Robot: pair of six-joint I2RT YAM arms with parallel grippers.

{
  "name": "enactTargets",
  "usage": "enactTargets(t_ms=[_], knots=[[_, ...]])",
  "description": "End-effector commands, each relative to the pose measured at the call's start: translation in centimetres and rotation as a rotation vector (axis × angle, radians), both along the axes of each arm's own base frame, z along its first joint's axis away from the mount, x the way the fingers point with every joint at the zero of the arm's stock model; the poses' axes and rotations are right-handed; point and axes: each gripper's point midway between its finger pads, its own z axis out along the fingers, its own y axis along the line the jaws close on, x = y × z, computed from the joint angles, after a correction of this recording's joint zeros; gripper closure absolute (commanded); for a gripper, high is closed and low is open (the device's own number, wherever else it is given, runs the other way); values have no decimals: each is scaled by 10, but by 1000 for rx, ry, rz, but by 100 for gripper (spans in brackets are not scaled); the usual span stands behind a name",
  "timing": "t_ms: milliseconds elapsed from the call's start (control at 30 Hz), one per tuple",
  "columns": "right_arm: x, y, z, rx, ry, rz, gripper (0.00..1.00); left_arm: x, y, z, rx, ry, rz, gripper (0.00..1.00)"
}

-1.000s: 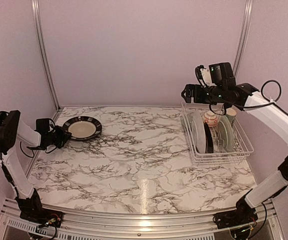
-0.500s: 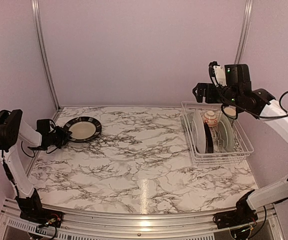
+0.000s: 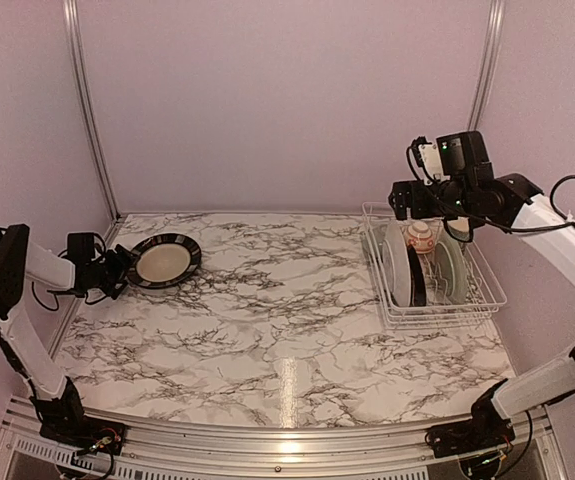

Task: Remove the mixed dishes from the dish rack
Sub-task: Place the plate at the corner of the board, then grab the plate from the dish rack.

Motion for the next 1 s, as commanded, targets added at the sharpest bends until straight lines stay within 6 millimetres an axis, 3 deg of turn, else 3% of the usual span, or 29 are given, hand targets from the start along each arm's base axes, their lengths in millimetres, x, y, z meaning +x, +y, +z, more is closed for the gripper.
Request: enactTargets(t_ms=[0,67,300,533,700,800,967], knots=[[-5,-20,-23,-102,94,-79,4,-25,11,-1,85,61,22,8],[-6,-20,-32,-99,124,-82,4,-32,14,8,116,60,34,1],[-8,-10,-73,-16,272,-28,13,-40,5,74,264,-43,5,1],[-16,0,-105,25,362,2,19,-35,-45,132,364,-174,-113,1],[-14,-2,-122,29,384,-27,25,-29,-79,144,380,-216,-198,1],[-11,-5,-130,23,387,-60,37,-30,-91,137,379,-208,-225,1],[-9,-4,-134,40,386,-75,49,-33,-105,124,366,-194,-264,1]])
